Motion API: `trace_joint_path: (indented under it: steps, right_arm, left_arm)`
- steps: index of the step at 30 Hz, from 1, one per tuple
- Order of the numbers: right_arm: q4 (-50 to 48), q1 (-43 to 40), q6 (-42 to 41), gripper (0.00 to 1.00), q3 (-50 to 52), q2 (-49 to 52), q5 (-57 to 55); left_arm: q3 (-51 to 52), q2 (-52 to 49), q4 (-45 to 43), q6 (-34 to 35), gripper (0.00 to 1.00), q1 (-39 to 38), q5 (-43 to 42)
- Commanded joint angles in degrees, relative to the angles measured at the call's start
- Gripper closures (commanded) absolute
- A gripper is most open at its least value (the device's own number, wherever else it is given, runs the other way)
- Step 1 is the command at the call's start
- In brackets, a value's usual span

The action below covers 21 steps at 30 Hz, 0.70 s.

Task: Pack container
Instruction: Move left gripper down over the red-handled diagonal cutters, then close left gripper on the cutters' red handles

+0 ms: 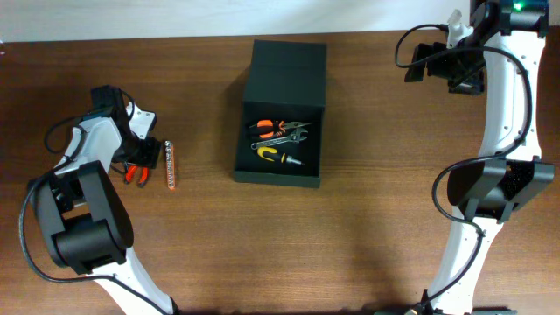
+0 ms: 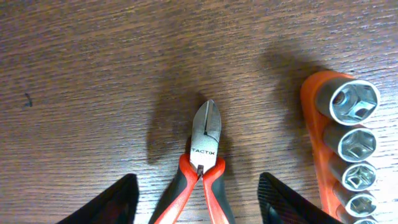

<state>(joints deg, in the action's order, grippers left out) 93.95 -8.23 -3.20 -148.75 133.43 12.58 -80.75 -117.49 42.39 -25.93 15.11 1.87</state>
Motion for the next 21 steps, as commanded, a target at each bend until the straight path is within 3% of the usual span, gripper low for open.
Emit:
trace_joint_path:
  steps: [1,3,8,16,21]
  right_arm:
    - [0.2,0.0,-0.3,0.01,0.4,-2.1,0.3]
    - [0.2,0.0,-0.3,0.01,0.4,-2.1,0.3]
    - [0.2,0.0,-0.3,0.01,0.4,-2.1,0.3]
    - [0.4,0.0,-0.3,0.01,0.4,-2.1,0.3]
    - [0.4,0.0,-0.3,0.01,0.4,-2.1,0.3]
  left_arm:
    - [-0.7,-0.6,-0.2,-0.8,0.41,0.0,-1.0]
    - [-0.7,-0.6,-0.2,-0.8,0.46,0.0,-1.0]
    - [-0.5,-0.6,-0.5,-0.8,0.46,0.0,-1.0]
    - [0.1,-0.7,-1.5,-0.8,0.38,0.0,-1.0]
    - [0.1,-0.7,-1.4,-0.8,0.38,0.0,-1.0]
